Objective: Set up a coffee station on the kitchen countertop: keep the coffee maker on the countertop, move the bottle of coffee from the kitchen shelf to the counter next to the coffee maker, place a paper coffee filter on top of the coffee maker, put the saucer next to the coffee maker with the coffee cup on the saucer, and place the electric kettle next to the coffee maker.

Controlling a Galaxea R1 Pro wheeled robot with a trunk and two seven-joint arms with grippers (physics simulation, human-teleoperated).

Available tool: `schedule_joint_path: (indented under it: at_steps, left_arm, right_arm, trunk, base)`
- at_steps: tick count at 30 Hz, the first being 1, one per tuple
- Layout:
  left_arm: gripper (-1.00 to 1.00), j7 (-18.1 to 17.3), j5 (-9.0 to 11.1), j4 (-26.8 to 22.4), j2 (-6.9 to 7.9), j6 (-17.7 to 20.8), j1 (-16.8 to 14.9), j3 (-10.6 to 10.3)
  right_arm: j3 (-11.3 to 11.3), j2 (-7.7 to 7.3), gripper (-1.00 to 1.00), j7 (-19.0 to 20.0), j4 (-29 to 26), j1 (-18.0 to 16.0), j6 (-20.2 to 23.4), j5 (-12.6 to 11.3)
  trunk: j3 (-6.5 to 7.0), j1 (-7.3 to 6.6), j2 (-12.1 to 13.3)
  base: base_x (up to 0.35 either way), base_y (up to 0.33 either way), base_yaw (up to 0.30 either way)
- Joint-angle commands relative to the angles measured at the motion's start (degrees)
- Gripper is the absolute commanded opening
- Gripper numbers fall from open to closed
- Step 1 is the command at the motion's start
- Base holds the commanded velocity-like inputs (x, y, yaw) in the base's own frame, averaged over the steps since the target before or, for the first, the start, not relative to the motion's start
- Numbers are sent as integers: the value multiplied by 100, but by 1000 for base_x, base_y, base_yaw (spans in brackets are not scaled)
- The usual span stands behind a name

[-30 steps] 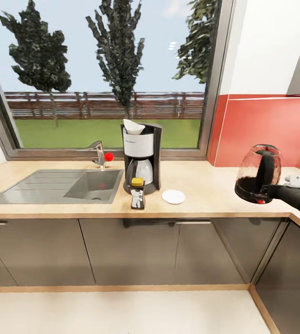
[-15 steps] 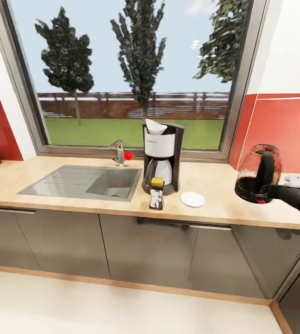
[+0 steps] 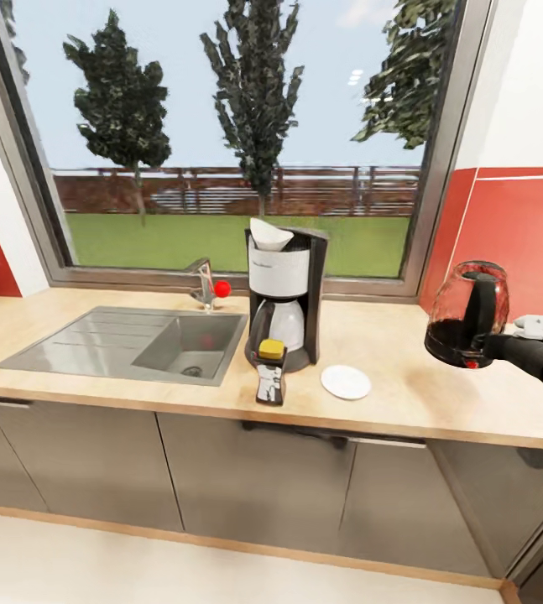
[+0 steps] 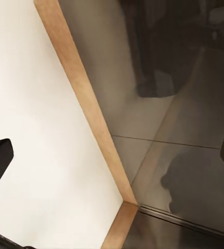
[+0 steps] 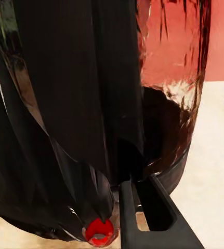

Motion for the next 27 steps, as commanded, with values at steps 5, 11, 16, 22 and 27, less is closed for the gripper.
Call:
schedule_joint_path:
  at_steps: [5,11,16,22,27]
  left_arm:
    - [100,-15,57,-8,1,25,2,-45]
    - [100,-16,57,-8,2,25,2,-40]
    - [100,-15,57,-8,2,25,2,-40]
    - [100,-15,57,-8,2,24,2,-47]
    - [100,-15,57,-8,2,25,2,-48]
  right_arm:
    - [15,-5,-100,-59,-8,-10,2,-38]
    - [15,-5,-100,-60,-6,-10,2,-43]
    - [15,-5,-100,-56,-8,-10,2,-45]
    - [15,-9,-100,-60,-8,-10,2,-41]
    - [15,-6,-100,-60,-8,-10,2,-40]
  trunk:
    - [-5,3,-3]
    - [-5,3,-3]
    - [-5,3,-3]
    - [-5,3,-3]
    - [-5,3,-3]
  base:
    - [197,-85,140]
    - [36,-17,248]
    - [4,-2,129]
    - [0,0,12]
    - [0,0,1]
